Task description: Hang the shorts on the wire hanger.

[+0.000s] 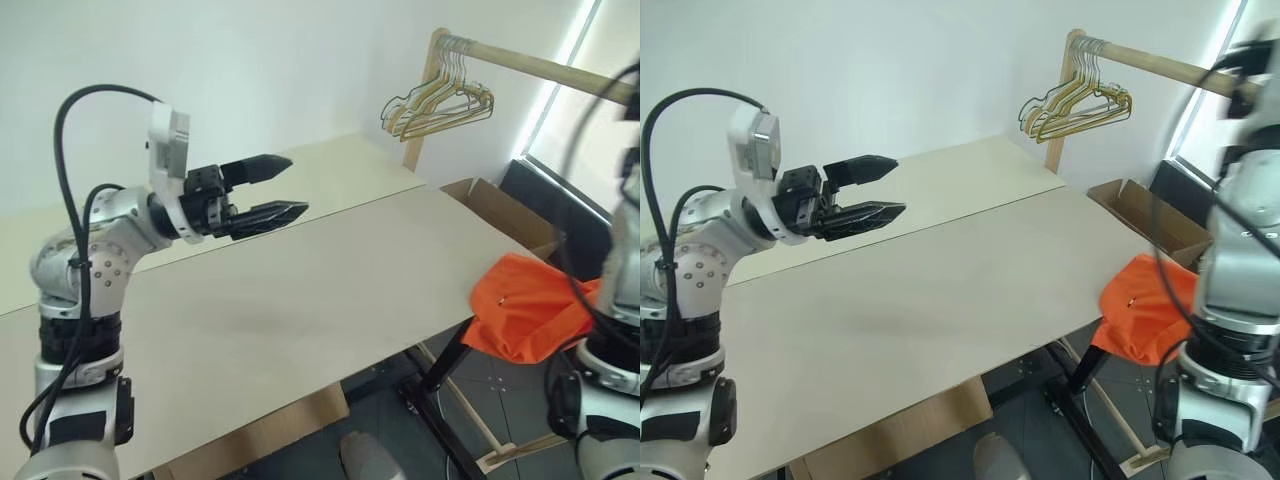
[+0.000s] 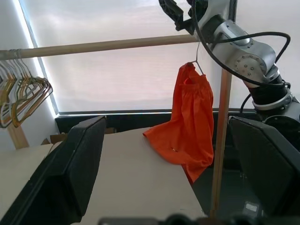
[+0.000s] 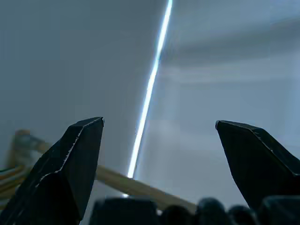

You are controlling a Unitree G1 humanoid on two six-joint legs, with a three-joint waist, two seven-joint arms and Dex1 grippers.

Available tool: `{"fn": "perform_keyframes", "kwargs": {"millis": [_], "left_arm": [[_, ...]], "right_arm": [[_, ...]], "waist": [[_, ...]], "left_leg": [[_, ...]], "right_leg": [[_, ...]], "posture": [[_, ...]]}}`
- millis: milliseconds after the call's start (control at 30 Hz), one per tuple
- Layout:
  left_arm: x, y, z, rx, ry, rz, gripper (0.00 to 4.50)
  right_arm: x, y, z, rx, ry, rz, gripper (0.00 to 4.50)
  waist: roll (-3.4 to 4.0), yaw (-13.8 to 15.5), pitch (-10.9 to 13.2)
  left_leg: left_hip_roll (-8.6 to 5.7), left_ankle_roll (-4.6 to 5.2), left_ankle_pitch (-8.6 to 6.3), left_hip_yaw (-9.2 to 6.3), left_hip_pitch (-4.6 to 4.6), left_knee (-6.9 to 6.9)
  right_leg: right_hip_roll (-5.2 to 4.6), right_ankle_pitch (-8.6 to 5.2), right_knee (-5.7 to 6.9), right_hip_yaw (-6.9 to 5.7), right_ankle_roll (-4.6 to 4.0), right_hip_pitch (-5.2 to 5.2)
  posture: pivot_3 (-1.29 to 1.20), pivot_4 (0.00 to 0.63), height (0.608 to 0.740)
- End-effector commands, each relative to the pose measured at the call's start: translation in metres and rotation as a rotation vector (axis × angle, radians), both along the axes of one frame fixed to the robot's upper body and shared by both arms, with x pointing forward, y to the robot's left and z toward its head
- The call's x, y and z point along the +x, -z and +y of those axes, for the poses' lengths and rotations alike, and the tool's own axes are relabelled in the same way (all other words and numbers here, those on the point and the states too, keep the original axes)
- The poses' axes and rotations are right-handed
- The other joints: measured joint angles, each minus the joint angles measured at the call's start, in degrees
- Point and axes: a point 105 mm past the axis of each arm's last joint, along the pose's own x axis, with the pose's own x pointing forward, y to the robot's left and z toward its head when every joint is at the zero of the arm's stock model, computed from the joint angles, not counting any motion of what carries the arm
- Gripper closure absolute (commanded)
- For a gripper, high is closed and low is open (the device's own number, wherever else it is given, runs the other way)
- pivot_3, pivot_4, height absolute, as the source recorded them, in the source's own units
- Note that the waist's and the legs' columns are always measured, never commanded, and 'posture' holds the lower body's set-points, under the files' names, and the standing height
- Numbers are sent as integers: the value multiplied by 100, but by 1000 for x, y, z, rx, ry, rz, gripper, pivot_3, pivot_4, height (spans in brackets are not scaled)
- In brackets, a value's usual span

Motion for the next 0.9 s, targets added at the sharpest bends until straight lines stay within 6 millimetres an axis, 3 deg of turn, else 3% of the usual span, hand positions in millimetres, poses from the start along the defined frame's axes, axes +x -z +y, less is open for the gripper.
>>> {"fn": "perform_keyframes", "kwargs": {"millis": [33,267,433,600,900], "left_arm": [[-7,-3,13,68,-78,-67,0],[-18,10,32,118,-220,-57,0],[-31,33,37,179,-320,-91,0],[-40,48,42,202,-402,-154,0],[-53,62,44,272,-354,-51,0]], "right_arm": [[-2,-3,36,-13,-327,28,56],[9,41,82,-113,-684,248,56],[0,96,113,-243,-966,471,56],[-13,138,125,-401,-1070,617,56],[-16,155,130,-402,-1095,661,56]], "waist": [[-3,179,2],[-7,974,5],[-7,1525,6],[-11,1994,7],[-13,2366,7]], "left_leg": [[-1,0,0,-2,-2,0],[-1,-2,-2,-16,-9,-18],[-1,-6,-3,-15,-18,-22],[-5,-12,-3,-13,-56,-22],[2,-34,12,-9,-114,-22]], "right_leg": [[-1,1,0,-1,-2,-7],[-2,2,-4,-8,-5,-29],[-3,5,-8,-6,-13,-45],[-12,9,-11,-12,-28,-108],[3,28,-1,-14,-59,-187]], "posture": [[-214,0,740],[-108,0,740],[-35,6,740],[3,8,740],[24,7,740]]}}
